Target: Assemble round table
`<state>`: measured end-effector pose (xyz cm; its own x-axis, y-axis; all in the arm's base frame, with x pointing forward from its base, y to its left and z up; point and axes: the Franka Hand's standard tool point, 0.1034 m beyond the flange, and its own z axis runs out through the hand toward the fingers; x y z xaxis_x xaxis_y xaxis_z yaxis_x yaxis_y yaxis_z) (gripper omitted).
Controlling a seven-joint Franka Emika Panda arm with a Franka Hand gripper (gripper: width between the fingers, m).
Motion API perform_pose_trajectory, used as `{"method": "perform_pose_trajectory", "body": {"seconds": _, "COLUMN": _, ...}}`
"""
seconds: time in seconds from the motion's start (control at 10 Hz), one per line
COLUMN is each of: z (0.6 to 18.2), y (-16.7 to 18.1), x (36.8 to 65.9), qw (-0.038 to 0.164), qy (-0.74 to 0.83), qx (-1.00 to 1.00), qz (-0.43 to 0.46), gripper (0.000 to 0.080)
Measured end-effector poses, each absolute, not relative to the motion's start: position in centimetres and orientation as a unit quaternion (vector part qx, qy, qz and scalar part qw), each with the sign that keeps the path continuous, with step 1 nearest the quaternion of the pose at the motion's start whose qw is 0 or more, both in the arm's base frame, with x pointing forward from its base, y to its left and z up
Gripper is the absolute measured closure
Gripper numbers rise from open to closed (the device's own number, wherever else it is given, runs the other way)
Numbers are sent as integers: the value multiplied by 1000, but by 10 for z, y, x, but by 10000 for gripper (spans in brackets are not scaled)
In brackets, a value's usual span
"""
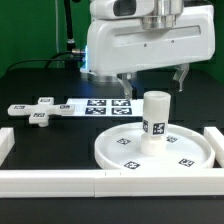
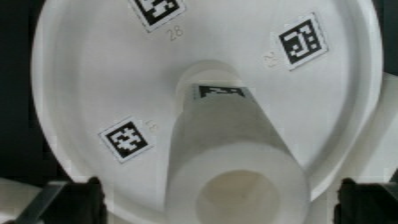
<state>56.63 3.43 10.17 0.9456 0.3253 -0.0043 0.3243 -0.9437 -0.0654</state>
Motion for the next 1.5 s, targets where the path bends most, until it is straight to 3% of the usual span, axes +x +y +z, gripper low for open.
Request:
{"method": "perform_pose_trajectory", "body": {"seconds": 1.0, "z": 88, "y": 38, "x": 563, "qw": 23, "qy": -185, "qx": -983, "qz": 5, "gripper": 150}}
{"method": "perform_pose_trajectory", "body": {"seconds": 1.1, "z": 88, "y": 38, "x": 563, "qw": 24, "qy": -184, "qx": -983, "qz": 5, "gripper": 271}}
{"method": "perform_pose_trajectory", "body": {"seconds": 1.2, "z": 88, "y": 38, "x": 563, "qw": 24, "qy": -184, "qx": -983, "qz": 5, "gripper": 271}}
{"method": "perform_pose_trajectory", "body": {"seconds": 1.3, "z": 88, "y": 38, "x": 563, "qw": 24, "qy": -184, "qx": -983, "qz": 5, "gripper": 399}}
{"method": "perform_pose_trajectory", "body": {"seconds": 1.5, "z": 88, "y": 38, "x": 563, "qw": 24, "qy": -176, "qx": -984, "qz": 5, "gripper": 395}}
